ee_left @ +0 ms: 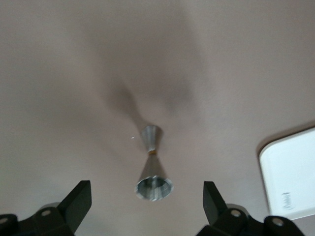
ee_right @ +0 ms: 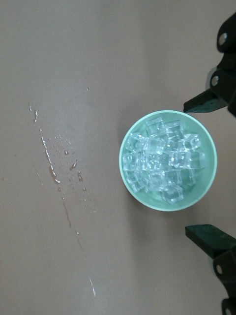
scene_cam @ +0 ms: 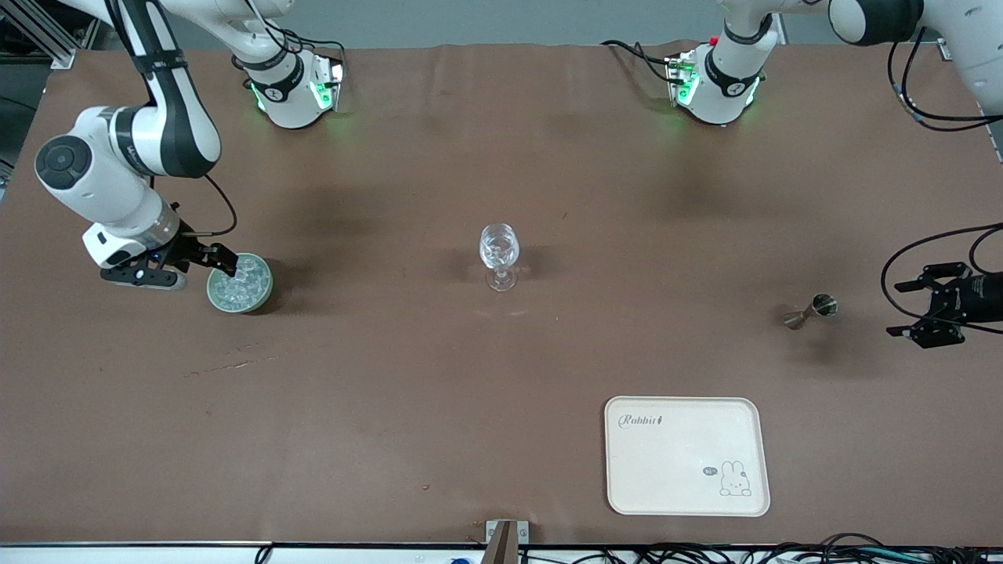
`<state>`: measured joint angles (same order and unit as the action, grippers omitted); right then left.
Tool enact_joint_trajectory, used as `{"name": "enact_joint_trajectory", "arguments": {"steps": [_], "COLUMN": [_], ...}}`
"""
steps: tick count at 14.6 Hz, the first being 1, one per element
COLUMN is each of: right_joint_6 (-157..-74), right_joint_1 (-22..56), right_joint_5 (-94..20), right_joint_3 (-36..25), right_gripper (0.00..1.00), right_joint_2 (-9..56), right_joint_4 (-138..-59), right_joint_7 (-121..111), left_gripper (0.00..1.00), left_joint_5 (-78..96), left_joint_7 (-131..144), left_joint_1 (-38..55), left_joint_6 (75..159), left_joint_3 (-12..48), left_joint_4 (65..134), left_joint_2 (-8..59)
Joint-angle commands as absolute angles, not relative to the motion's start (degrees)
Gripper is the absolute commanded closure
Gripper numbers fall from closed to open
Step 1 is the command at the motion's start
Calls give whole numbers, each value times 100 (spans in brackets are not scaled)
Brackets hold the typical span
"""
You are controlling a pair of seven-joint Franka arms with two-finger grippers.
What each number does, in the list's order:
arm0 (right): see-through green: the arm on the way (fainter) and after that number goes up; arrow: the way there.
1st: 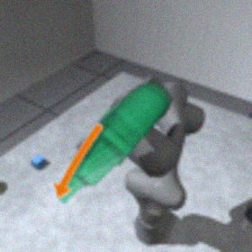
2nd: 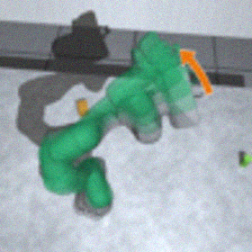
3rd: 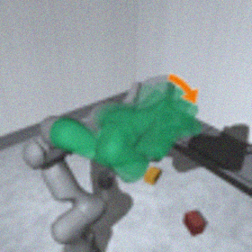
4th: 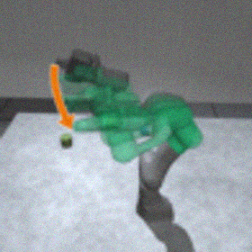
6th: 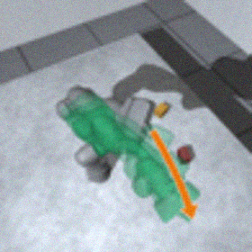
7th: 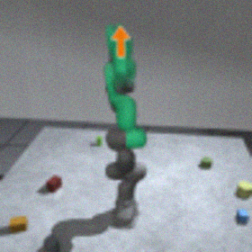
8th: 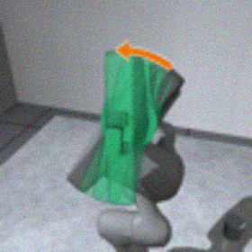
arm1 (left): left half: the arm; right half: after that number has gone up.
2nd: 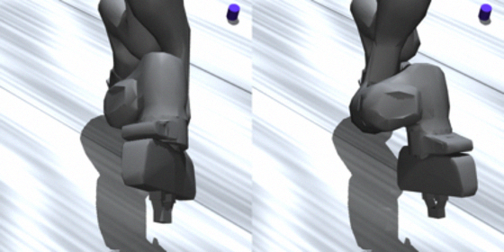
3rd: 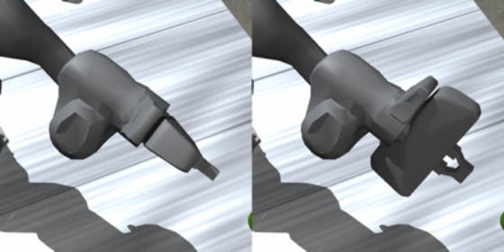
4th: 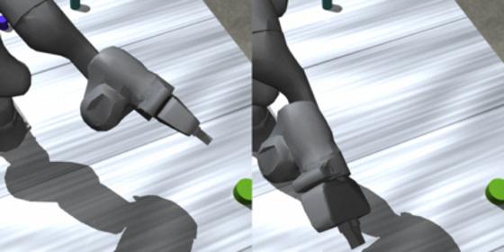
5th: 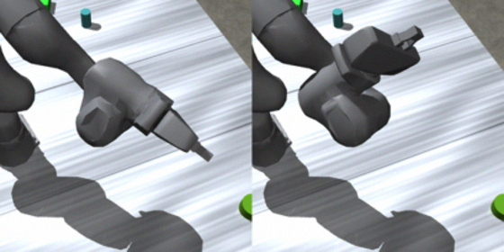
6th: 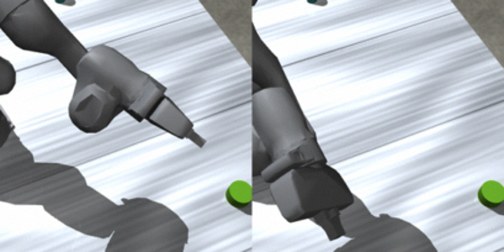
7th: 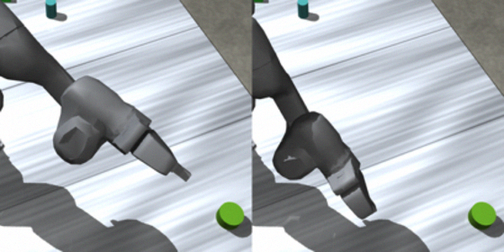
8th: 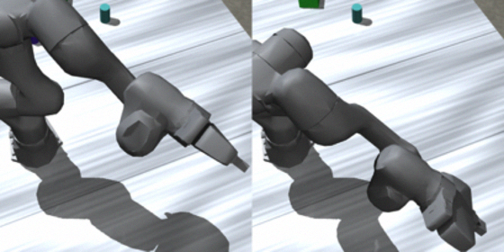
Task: Pour wine and add ice with both arms
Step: 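Grasp an ice cube with the right gripper while the left gripper grasps the jigger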
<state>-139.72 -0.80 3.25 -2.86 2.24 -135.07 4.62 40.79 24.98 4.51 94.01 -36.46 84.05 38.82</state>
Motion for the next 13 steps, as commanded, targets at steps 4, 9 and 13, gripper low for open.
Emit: {"name": "enact_joint_trajectory", "arguments": {"steps": [4,9,13], "right_joint_6": [-14921,-15152,-15275], "right_joint_1": [-237,-229,-211], "right_joint_5": [439,448,448], "right_joint_3": [-325,-325,-316], "right_gripper": [2,19,23], "right_joint_2": [685,843,844], "right_joint_4": [-13877,-13992,-14141], "right_joint_7": [387,396,396], "left_gripper": [0,0,0], "left_joint_5": [4939,5774,5993], "left_joint_7": [2628,2812,2611], "left_joint_1": [282,299,264], "left_joint_6": [8781,8693,8631], "left_joint_3": [-3815,-3797,-3779], "left_joint_4": [8253,8551,8823], "left_joint_2": [4552,4956,5054]}}
